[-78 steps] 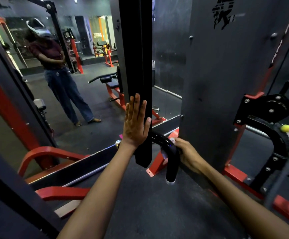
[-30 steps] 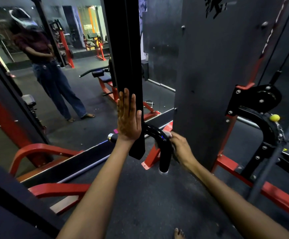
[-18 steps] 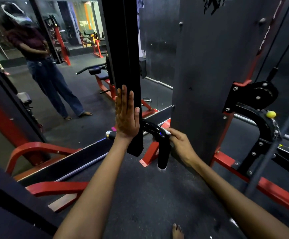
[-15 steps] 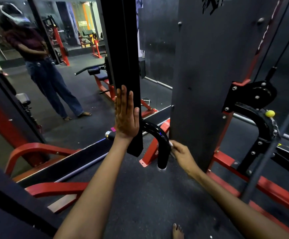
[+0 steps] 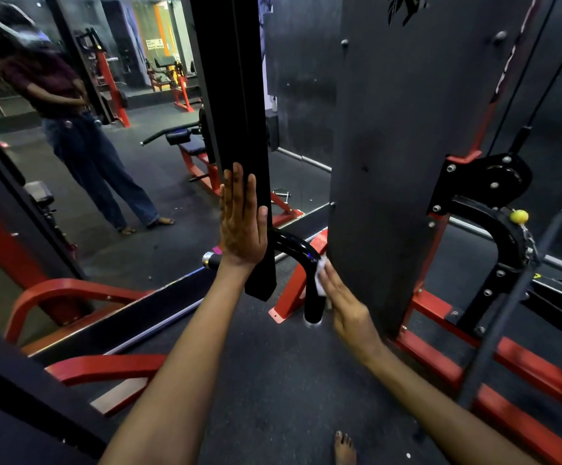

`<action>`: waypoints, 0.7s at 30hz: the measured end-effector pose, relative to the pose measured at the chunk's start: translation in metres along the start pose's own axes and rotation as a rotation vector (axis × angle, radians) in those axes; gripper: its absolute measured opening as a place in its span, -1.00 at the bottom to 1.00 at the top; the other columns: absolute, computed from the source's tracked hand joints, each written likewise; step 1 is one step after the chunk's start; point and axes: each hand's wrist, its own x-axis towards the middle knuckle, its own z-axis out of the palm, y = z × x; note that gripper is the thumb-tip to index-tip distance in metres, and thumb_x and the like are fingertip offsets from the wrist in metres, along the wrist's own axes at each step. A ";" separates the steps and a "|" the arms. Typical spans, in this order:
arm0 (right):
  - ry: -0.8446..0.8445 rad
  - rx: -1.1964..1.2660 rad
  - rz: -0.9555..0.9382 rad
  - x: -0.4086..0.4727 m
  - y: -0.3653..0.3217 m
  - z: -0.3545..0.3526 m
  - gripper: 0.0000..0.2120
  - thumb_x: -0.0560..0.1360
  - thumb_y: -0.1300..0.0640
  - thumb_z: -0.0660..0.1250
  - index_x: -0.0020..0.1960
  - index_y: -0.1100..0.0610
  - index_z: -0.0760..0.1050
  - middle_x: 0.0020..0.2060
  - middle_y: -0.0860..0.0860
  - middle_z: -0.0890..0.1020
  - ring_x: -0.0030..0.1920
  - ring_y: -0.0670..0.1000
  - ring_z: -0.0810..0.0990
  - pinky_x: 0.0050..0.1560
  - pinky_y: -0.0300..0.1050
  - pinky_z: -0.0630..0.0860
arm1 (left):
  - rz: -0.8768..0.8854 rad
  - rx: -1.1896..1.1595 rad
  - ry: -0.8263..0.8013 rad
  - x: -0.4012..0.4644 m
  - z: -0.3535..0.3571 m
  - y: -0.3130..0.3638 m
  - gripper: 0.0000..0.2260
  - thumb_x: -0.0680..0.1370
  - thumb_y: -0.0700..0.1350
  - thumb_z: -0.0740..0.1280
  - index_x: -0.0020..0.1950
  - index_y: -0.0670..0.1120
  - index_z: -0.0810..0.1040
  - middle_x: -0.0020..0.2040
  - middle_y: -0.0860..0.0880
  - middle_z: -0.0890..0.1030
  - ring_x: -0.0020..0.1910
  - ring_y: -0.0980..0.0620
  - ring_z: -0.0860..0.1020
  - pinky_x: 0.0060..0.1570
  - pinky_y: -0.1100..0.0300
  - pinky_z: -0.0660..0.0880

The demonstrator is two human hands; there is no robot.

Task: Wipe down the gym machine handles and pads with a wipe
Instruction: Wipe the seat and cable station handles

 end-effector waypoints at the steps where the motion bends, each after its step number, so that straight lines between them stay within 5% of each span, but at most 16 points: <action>1: -0.003 -0.006 0.009 -0.012 0.009 0.000 -0.43 0.41 0.55 0.21 0.40 0.34 0.29 0.43 0.14 0.27 0.47 -0.08 0.21 0.44 -0.22 0.15 | -0.001 0.002 -0.003 0.000 0.000 0.000 -0.38 0.62 -0.17 0.07 0.58 0.05 -0.20 0.58 0.11 -0.22 0.56 0.04 -0.15 0.52 0.01 -0.08; 4: 0.029 -0.045 0.023 -0.023 0.021 -0.007 -0.45 0.40 0.56 0.23 0.36 0.30 0.34 0.35 0.14 0.41 0.44 -0.12 0.26 0.41 -0.08 0.26 | -0.011 0.001 -0.009 0.000 0.000 0.001 -0.38 0.63 -0.17 0.06 0.58 0.06 -0.21 0.57 0.12 -0.23 0.56 0.05 -0.16 0.53 0.01 -0.09; 8: 0.223 -0.006 -0.027 0.032 -0.002 -0.020 -0.65 0.54 0.42 0.14 0.31 0.35 0.42 0.33 0.21 0.43 0.40 0.09 0.36 0.43 -0.04 0.26 | -0.024 -0.001 -0.003 -0.001 0.001 0.001 -0.41 0.64 -0.16 0.05 0.58 0.07 -0.20 0.57 0.13 -0.23 0.56 0.05 -0.15 0.52 -0.01 -0.08; 12: -0.061 -0.223 -0.454 0.060 -0.008 -0.013 -0.69 0.56 0.40 0.18 0.29 0.38 0.44 0.35 0.26 0.40 0.41 0.21 0.32 0.40 0.13 0.30 | -0.018 0.009 -0.015 -0.001 0.000 0.001 -0.39 0.64 -0.16 0.06 0.58 0.07 -0.21 0.57 0.12 -0.24 0.56 0.04 -0.16 0.52 -0.02 -0.08; 15: -0.147 -0.371 -0.599 0.051 0.015 -0.013 -0.74 0.54 0.36 0.24 0.22 0.31 0.50 0.33 0.23 0.44 0.41 0.23 0.30 0.42 0.15 0.25 | -0.013 0.023 -0.026 -0.001 -0.002 0.002 -0.40 0.65 -0.15 0.05 0.57 0.07 -0.23 0.57 0.12 -0.26 0.56 0.04 -0.18 0.52 -0.01 -0.09; 18: -0.244 -0.560 -0.771 0.035 0.033 -0.013 -0.73 0.59 0.29 0.09 0.14 0.21 0.54 0.24 0.12 0.52 0.40 0.13 0.29 0.51 0.05 0.01 | -0.019 0.030 -0.041 -0.001 -0.004 0.003 -0.42 0.67 -0.14 0.03 0.57 0.06 -0.25 0.57 0.12 -0.27 0.56 0.04 -0.19 0.52 0.00 -0.10; 21: -0.381 -0.657 -0.777 0.011 0.043 -0.008 -0.72 0.61 0.25 0.08 0.18 0.19 0.52 0.29 0.11 0.51 0.43 0.08 0.30 0.51 -0.01 -0.02 | -0.013 0.043 -0.051 -0.001 -0.004 0.003 -0.42 0.67 -0.13 0.02 0.57 0.06 -0.26 0.56 0.12 -0.28 0.55 0.05 -0.20 0.53 0.01 -0.10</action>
